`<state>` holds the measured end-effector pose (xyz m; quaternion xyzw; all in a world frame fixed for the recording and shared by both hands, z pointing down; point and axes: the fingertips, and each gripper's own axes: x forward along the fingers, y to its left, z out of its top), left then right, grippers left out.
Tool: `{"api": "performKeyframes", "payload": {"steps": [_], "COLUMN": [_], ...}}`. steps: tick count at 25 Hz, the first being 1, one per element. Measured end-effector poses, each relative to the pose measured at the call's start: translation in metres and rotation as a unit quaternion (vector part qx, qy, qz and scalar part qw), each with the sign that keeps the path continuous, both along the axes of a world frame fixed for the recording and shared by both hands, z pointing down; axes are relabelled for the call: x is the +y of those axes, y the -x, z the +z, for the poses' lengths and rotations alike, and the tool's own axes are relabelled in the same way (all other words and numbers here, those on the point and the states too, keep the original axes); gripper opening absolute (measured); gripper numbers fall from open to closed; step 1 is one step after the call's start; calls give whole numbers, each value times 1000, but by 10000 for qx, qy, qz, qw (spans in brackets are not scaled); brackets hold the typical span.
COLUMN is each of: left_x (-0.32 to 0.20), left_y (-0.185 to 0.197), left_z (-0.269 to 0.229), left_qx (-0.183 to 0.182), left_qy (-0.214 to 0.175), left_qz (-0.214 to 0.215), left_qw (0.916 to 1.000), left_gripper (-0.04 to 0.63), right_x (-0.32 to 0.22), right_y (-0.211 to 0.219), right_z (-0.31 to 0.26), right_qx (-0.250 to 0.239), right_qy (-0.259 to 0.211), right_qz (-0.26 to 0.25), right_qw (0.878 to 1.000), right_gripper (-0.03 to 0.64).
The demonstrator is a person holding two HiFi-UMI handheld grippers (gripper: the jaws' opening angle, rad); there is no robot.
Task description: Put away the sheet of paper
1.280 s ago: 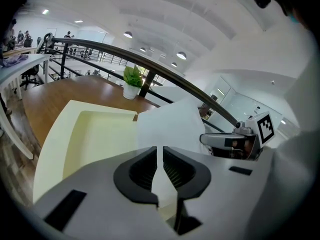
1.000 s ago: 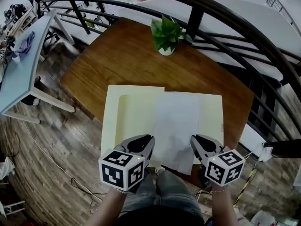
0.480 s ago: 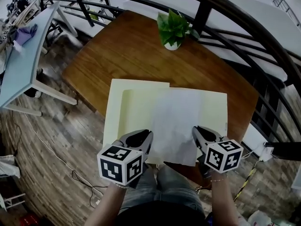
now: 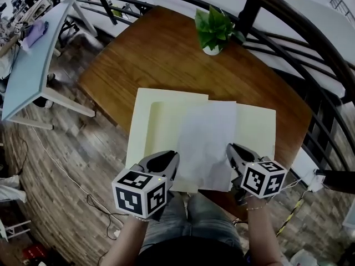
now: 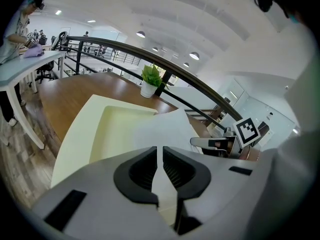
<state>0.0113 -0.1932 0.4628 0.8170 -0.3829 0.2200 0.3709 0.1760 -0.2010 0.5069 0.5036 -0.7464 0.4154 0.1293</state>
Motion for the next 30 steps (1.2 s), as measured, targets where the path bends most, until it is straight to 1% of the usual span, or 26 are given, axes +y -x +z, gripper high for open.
{"api": "performKeyframes", "payload": {"steps": [7, 15, 22, 30], "left_x": [-1, -2, -5, -7], "left_y": [7, 15, 26, 37], "left_z": [1, 5, 6, 5], "left_qx": [-39, -80, -142, -137], "left_qy": [33, 98, 120, 117], "left_qz": [-74, -178, -338, -504], "left_qw": [10000, 9998, 9993, 9986], "left_gripper": [48, 48, 41, 41], "right_x": [-7, -16, -22, -30], "right_y": [17, 36, 58, 73], "right_z": [6, 14, 23, 32], "right_qx": [-182, -342, -260, -127], "right_qy": [31, 145, 228, 286], "right_qz": [30, -123, -538, -755], "right_qw": [9998, 9992, 9980, 9967], "right_gripper": [32, 32, 32, 34]}}
